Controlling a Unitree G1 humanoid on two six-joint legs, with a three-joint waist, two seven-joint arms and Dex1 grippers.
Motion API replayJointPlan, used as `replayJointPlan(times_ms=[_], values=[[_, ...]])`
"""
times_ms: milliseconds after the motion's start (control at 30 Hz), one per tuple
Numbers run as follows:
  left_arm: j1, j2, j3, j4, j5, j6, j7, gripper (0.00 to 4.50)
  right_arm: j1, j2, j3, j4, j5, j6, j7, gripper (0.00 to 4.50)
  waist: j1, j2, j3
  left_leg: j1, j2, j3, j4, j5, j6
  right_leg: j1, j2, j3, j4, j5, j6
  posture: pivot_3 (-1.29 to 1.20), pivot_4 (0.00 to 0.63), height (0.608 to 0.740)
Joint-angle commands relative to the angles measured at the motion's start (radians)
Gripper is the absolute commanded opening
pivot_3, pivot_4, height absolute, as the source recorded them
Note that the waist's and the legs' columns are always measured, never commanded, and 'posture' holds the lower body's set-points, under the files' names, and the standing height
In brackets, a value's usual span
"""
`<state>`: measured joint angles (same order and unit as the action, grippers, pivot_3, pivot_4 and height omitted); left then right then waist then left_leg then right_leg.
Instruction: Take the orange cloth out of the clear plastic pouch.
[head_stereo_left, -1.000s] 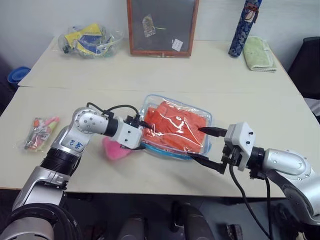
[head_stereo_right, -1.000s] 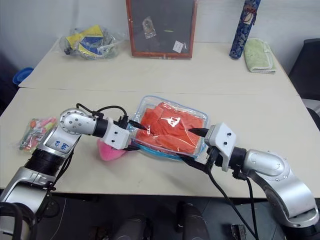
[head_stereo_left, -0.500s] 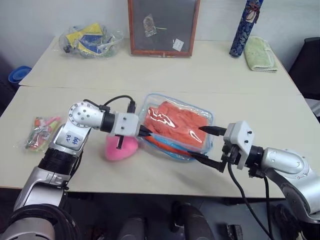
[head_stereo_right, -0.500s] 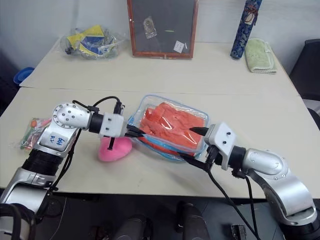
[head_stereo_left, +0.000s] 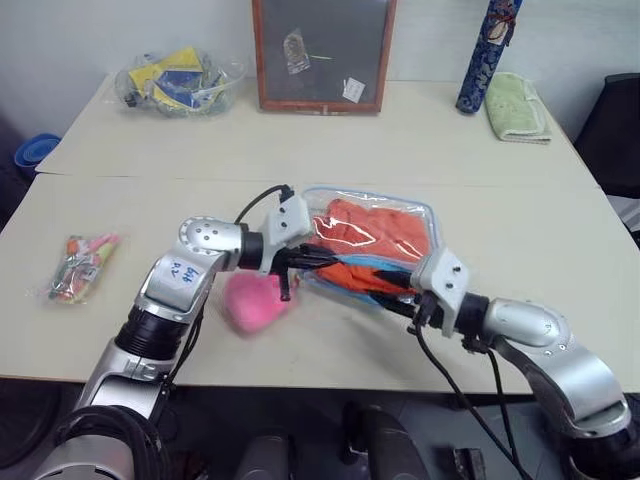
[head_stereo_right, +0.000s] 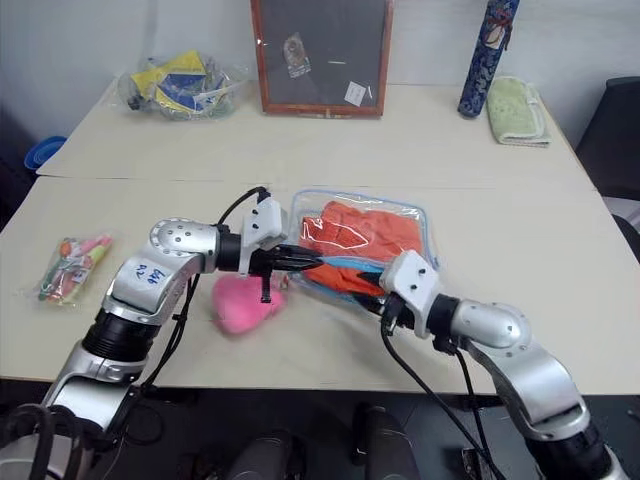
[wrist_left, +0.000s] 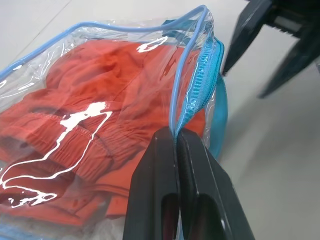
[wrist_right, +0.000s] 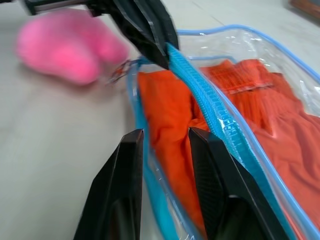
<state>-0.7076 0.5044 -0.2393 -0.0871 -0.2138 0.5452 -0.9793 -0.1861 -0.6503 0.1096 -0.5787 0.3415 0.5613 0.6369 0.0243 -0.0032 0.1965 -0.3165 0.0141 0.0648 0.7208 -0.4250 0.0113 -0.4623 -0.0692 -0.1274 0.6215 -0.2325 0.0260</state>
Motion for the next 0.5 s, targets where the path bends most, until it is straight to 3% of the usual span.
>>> replayJointPlan(times_ms=[33,167,233,367,500], values=[[0.027,0.001,-0.006,-0.109,-0.010,0.007,0.013,0.00,-0.001,0.002,0.031,0.008,-0.068,-0.014,-0.029,1.65,0.000,0.000,0.000,0.000,0.000,0.000,0.000,0.000,0.000,0.000,0.000,0.000,0.000,0.000,0.000,0.00,0.150,0.740],[0.050,0.014,-0.024,-0.129,0.007,-0.012,0.011,0.00,-0.008,0.006,0.087,0.079,-0.183,-0.028,-0.081,1.82,-0.001,0.000,0.000,0.000,0.000,0.000,0.000,0.000,0.000,0.000,0.000,0.000,0.000,0.000,0.000,0.00,0.150,0.740],[0.047,0.011,-0.025,-0.124,0.010,-0.014,0.016,0.00,-0.010,-0.006,0.122,0.105,-0.248,-0.059,-0.090,2.25,-0.001,0.000,0.000,0.000,0.000,0.000,0.000,0.000,0.000,0.000,0.000,0.000,0.000,0.000,0.000,0.00,0.150,0.740],[0.041,0.006,-0.027,-0.117,0.011,-0.016,0.019,0.00,-0.022,0.007,0.136,0.123,-0.301,-0.069,-0.102,3.58,-0.001,0.000,0.000,0.000,0.000,0.001,0.000,0.000,0.000,0.000,0.000,0.001,0.000,0.000,0.000,0.00,0.150,0.740],[0.043,0.005,-0.030,-0.108,0.018,-0.029,0.021,0.00,-0.021,0.011,0.130,0.115,-0.300,-0.071,-0.080,3.58,-0.001,0.000,0.000,0.000,0.000,0.000,0.000,0.000,0.000,0.000,0.000,0.000,0.000,0.000,0.000,0.00,0.150,0.740]])
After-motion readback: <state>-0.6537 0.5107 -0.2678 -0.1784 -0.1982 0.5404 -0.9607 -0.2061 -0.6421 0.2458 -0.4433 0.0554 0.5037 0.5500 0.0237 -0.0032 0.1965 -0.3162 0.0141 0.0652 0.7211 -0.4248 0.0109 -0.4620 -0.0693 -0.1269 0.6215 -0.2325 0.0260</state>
